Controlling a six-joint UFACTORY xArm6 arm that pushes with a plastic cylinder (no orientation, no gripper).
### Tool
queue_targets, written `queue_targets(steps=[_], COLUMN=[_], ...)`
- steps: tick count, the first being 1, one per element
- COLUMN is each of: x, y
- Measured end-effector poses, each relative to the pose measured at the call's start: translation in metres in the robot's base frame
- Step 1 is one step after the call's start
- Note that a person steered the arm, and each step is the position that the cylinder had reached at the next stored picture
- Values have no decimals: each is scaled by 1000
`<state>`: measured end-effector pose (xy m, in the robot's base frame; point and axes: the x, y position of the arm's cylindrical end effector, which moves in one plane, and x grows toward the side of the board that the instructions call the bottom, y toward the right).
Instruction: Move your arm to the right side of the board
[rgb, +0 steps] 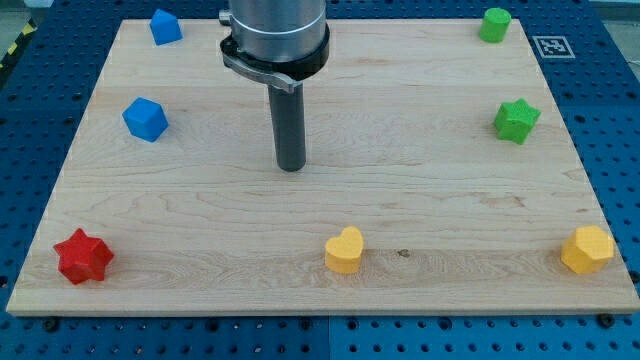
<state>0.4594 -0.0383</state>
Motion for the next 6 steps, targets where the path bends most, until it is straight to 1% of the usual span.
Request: queue_targets(steps=[2, 3, 4, 6], x=[0, 0, 0, 0], y=[0, 21, 78, 217])
